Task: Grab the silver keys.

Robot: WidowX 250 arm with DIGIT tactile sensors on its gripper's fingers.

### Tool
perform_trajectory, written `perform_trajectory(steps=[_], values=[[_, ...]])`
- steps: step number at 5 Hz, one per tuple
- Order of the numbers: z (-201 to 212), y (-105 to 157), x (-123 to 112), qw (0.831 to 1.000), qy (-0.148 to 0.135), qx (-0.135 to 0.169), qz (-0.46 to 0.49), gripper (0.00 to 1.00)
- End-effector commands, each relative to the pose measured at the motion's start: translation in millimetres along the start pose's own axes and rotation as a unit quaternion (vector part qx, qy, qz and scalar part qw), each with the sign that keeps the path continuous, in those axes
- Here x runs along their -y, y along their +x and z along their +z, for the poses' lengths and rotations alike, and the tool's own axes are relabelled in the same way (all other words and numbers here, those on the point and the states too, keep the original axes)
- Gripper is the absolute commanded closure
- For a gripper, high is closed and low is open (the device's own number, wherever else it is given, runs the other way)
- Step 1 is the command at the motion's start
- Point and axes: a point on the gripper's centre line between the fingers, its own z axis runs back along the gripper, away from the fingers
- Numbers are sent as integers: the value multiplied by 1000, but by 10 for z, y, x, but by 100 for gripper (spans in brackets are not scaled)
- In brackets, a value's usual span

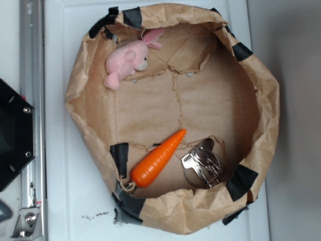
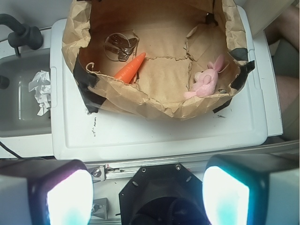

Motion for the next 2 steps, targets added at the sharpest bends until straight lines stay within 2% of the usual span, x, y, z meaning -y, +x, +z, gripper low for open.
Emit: perform_trajectory(steps=[1, 2], values=[[0, 0, 0, 1000, 0, 0, 0, 0], [11, 147, 124, 997, -15, 63, 48, 0]])
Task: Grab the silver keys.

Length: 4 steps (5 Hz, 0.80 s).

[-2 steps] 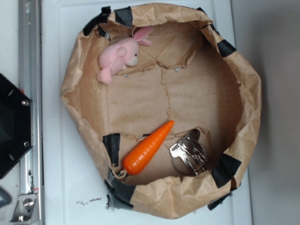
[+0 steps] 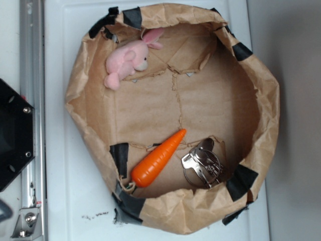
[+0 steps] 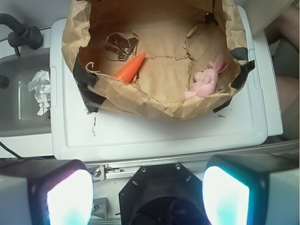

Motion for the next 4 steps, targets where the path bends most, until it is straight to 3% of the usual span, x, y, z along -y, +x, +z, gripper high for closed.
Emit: perform_trajectory(steps=[1, 2, 4], values=[[-147, 450, 111, 991, -3, 79, 108, 0], [-385, 543, -32, 989, -16, 85, 124, 0], [-1033, 781, -301, 997, -30, 68, 16, 0]])
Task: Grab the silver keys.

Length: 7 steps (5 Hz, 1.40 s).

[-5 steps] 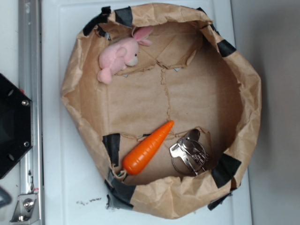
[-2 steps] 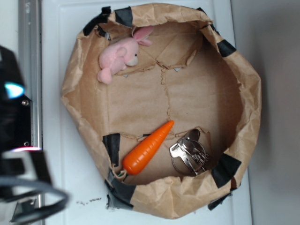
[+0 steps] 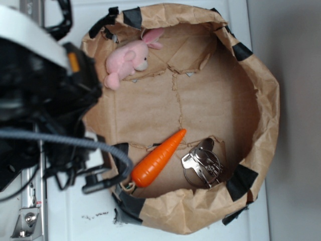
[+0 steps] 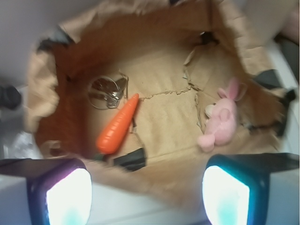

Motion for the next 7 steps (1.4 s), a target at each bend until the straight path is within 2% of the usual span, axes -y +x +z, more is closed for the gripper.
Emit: perform_trajectory(steps=[1, 5, 6, 7], values=[[-369, 453, 78, 998, -11, -7, -67, 0], [-369, 453, 78, 998, -11, -7, -67, 0], [-595, 596, 157, 996, -31, 25, -76, 0], [-747, 715, 254, 993, -52, 36, -104, 0]])
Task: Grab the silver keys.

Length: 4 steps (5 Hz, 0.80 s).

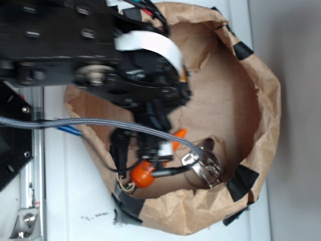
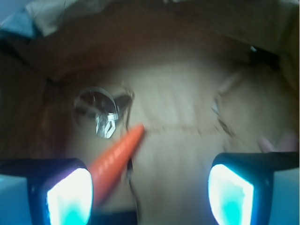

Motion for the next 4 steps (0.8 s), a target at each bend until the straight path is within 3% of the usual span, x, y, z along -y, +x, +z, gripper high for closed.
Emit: perform_trajectory(steps=[1, 2, 3, 4], values=[[-324, 296, 162, 995, -37, 24, -89, 0], [-620, 394, 167, 992, -15, 37, -124, 0], [-855, 363, 330, 984, -25, 28, -173, 0], [-784, 266, 606, 976, -69, 33, -202, 0]])
